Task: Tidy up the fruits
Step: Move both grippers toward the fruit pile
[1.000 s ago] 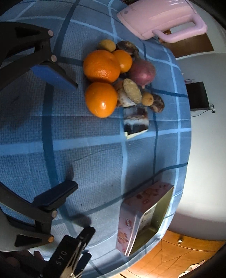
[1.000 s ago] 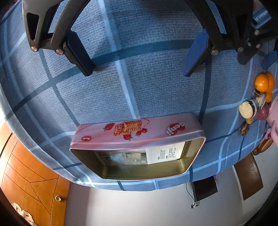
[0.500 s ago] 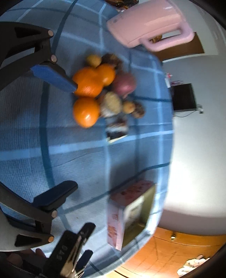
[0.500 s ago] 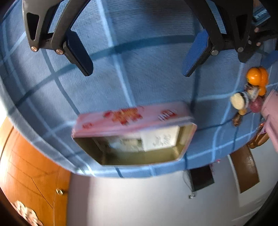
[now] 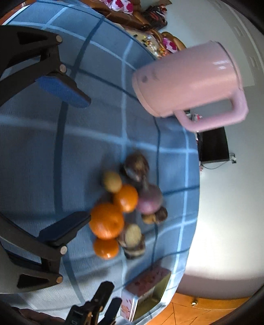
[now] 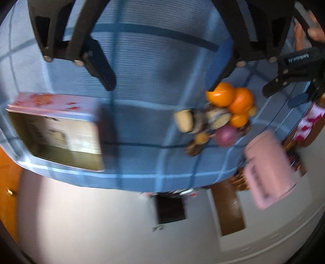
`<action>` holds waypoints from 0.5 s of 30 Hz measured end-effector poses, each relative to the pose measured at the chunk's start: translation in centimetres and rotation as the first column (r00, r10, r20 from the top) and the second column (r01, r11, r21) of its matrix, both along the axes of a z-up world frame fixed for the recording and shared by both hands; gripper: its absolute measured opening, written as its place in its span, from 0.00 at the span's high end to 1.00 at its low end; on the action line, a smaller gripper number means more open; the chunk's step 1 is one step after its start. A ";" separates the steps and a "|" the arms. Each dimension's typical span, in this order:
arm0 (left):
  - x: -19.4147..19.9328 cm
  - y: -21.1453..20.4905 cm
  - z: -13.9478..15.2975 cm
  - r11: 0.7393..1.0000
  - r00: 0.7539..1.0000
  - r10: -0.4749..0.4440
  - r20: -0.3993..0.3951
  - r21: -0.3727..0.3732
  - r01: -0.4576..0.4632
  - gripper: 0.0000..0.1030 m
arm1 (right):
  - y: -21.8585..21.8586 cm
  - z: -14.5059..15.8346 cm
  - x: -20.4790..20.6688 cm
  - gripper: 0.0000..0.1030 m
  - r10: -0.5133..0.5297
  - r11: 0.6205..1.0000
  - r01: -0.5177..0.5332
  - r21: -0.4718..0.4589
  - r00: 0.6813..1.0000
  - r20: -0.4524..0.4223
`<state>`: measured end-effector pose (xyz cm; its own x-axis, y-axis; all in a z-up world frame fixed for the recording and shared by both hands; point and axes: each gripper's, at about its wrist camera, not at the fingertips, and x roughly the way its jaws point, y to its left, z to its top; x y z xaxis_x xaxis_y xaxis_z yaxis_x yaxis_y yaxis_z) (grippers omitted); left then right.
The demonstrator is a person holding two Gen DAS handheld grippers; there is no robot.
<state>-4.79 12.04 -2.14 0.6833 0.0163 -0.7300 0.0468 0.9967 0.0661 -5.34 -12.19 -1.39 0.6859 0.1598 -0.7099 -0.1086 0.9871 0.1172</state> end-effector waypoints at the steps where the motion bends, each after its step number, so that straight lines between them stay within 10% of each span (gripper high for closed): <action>1: 0.0 0.4 -0.2 1.000 1.000 0.008 0.001 -0.001 -0.008 0.00 | 1.1 -0.2 0.4 0.26 0.031 1.000 -0.031 0.002 0.999 -0.013; 15: 0.3 -0.7 -0.3 0.998 1.000 -0.001 0.012 0.060 0.000 0.00 | 7.4 -1.8 4.3 0.49 0.222 0.975 -0.220 0.024 0.971 -0.086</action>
